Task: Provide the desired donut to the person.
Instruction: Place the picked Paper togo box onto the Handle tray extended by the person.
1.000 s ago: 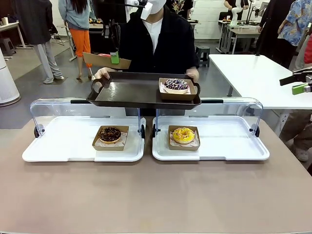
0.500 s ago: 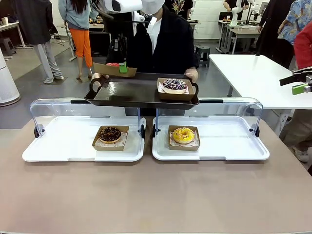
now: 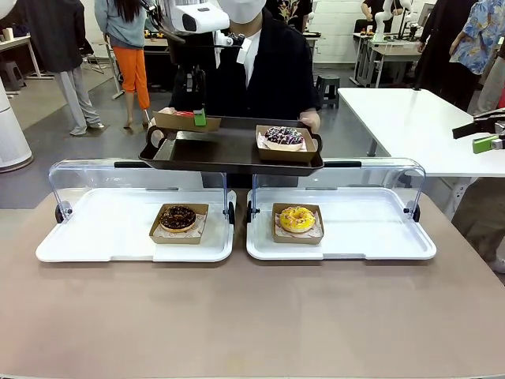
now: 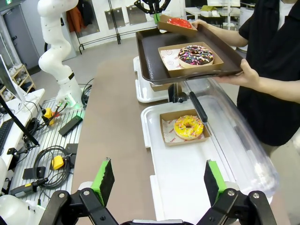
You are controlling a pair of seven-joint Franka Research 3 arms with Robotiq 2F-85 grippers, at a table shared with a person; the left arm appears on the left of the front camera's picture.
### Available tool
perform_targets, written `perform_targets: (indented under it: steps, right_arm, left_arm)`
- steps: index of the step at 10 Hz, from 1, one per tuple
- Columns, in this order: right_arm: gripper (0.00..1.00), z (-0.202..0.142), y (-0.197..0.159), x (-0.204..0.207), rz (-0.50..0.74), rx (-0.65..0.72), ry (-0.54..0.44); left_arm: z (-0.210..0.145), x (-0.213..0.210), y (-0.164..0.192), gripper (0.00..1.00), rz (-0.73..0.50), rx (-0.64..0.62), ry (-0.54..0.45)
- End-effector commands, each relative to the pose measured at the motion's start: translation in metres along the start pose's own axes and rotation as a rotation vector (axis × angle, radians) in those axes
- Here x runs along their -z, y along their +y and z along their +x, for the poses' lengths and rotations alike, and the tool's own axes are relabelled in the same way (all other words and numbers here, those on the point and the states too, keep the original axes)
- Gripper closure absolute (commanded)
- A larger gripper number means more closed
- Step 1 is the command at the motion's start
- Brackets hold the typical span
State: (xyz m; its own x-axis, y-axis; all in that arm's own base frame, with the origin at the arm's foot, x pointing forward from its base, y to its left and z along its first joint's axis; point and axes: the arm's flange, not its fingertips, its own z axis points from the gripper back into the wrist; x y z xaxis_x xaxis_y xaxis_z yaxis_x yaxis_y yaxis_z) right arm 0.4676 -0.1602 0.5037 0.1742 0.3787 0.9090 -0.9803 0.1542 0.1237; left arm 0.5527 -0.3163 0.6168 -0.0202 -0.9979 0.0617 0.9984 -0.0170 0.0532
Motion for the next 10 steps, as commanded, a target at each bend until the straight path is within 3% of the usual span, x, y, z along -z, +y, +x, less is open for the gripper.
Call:
perform_targets:
  steps: [1, 8, 9, 10]
  right_arm:
    - [0.00, 0.001, 0.001, 0.000, -0.001, -0.001, -0.002]
    - [0.00, 0.001, 0.001, 0.000, -0.001, -0.001, -0.002]
    - [0.00, 0.001, 0.001, 0.000, -0.001, -0.001, -0.002]
    - [0.00, 0.001, 0.001, 0.000, -0.001, -0.001, -0.002]
  left_arm:
    - [-0.004, 0.008, 0.001, 0.99, -0.020, -0.024, -0.032]
    - [-0.011, 0.025, 0.010, 0.99, -0.069, -0.030, -0.035]
    - [-0.011, 0.024, 0.010, 0.40, -0.071, -0.023, -0.041]
    - [-0.011, 0.023, 0.009, 0.40, -0.069, -0.023, -0.042]
